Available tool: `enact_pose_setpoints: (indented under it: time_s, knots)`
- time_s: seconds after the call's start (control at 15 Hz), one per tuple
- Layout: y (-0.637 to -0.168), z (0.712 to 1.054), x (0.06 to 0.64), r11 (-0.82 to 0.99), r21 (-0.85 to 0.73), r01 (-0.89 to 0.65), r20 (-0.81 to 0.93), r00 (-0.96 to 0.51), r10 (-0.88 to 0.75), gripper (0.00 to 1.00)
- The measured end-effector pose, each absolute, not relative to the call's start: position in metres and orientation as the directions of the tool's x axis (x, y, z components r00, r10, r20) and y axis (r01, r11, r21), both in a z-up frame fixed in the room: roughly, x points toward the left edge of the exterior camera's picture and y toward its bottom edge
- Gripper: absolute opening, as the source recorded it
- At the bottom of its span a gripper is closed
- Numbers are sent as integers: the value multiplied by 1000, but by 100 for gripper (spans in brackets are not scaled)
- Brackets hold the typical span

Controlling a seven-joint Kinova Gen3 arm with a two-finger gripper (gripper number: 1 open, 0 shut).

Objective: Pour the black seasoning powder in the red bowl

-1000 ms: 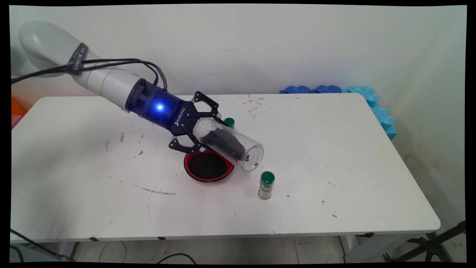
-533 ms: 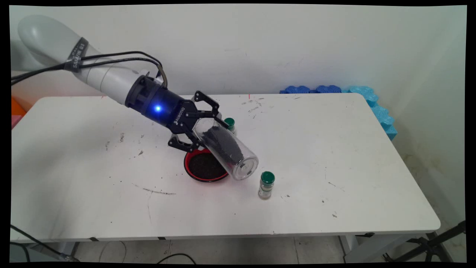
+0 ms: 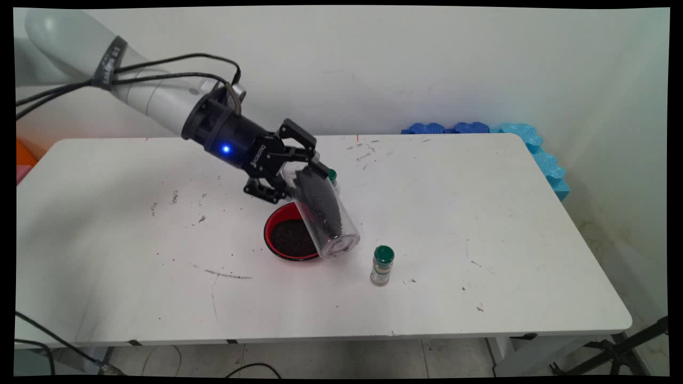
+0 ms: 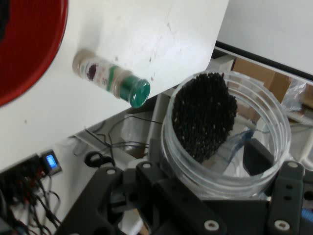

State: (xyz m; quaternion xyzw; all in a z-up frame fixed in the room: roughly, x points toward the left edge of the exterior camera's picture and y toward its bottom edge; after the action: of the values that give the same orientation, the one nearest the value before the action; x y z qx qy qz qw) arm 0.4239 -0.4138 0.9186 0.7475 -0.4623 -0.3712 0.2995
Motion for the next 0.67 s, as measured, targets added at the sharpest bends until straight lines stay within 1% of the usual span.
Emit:
enact_pose_setpoints:
  time_s: [0.33,0.67]
  knots:
    - [-425,934,423,-177,826,-535,-75,207,-976,0]
    - [-438,952,419,83,802,-592,168,90,-982,0]
